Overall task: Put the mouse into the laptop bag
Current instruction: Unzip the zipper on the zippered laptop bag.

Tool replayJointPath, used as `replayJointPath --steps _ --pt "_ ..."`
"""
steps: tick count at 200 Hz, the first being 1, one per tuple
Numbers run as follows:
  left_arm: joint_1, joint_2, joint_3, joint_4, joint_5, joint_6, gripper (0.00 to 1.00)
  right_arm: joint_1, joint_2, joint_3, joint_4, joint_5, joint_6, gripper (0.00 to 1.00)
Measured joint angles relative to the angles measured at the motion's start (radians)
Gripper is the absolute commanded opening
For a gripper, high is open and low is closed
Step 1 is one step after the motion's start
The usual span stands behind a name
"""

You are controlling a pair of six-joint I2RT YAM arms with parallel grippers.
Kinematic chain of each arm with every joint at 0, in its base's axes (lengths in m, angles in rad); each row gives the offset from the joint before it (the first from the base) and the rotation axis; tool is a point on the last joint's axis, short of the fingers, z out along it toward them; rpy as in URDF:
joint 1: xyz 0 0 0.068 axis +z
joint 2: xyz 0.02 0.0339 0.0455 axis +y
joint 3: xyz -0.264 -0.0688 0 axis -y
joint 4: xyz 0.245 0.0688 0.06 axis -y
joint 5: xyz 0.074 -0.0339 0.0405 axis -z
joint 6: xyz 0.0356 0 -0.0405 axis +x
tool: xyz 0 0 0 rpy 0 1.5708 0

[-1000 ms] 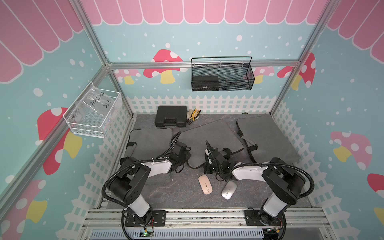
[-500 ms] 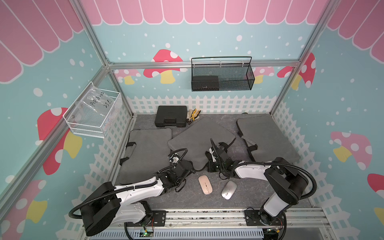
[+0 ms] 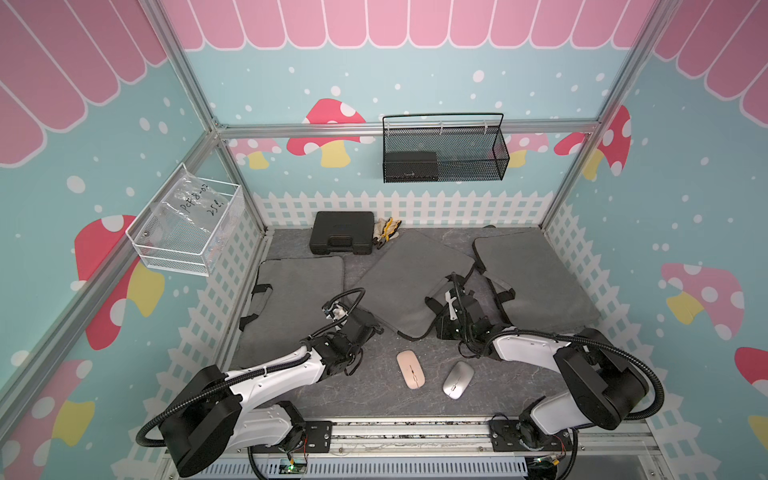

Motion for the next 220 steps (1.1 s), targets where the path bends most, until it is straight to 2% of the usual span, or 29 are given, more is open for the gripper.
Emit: replayJointPath --steps 48,74,92,98,105,114,131,175,220 --pt "0.073 0.180 0.060 0.063 0.117 0.067 0.75 -0.005 0.000 0.000 0.002 -0.014 -0.011 0.00" --pt "0.082 0.326 0.150 0.105 0.187 0.093 0.63 -0.006 0.000 0.000 0.002 -0.018 -0.019 0.00" --pt "0.092 0.408 0.201 0.146 0.237 0.103 0.58 -0.005 0.000 0.000 0.002 -0.019 -0.023 0.00" --pt "0.093 0.424 0.208 0.161 0.248 0.104 0.52 -0.005 0.000 0.000 0.002 -0.021 -0.024 0.00" --pt "0.095 0.435 0.211 0.179 0.256 0.101 0.40 -0.005 0.000 0.000 0.002 -0.023 -0.024 0.00" --pt "0.097 0.439 0.211 0.198 0.262 0.099 0.29 -0.005 0.000 0.000 0.002 -0.029 -0.026 0.00" --pt "0.102 0.440 0.212 0.224 0.267 0.098 0.18 0.001 -0.008 -0.003 0.000 -0.033 -0.027 0.00" --pt "0.107 0.457 0.212 0.274 0.277 0.088 0.08 0.117 -0.064 -0.023 -0.029 0.000 -0.025 0.00" --pt "0.107 0.457 0.212 0.274 0.273 0.084 0.05 0.247 -0.080 -0.048 -0.030 0.011 0.017 0.00"
